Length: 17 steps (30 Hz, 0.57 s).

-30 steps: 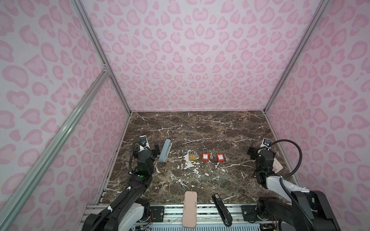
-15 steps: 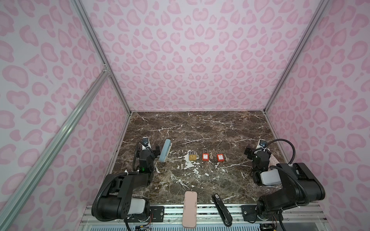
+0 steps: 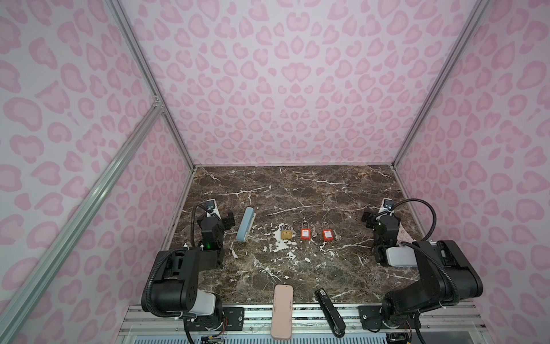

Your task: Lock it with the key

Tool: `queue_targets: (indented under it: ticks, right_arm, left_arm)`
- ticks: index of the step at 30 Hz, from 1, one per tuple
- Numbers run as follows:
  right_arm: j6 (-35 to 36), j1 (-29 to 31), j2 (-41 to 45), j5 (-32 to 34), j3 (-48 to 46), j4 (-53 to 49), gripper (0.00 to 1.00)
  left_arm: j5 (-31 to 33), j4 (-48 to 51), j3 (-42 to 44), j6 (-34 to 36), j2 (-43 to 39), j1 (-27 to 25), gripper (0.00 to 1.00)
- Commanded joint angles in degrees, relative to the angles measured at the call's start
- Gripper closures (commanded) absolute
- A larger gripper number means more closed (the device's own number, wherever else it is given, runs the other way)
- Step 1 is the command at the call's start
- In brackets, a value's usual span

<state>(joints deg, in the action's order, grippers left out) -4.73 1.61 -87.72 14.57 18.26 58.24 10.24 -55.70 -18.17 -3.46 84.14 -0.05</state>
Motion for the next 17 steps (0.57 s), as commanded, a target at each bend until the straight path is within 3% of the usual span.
queue_targets:
  ticks: [1,17]
  right_arm:
    - [0.7,0.0,-0.1,0.5,0.0,-0.9,0.01]
    - [1.4,0.9,-0.1,1.3,0.7,-2.1,0.01]
  left_arm:
    - [-0.6,-0.6,-0.5,-0.3,0.1,0.1,0.03]
    - [-0.7,-0.5,-0.5,-0.3,0.1,0.1,0.03]
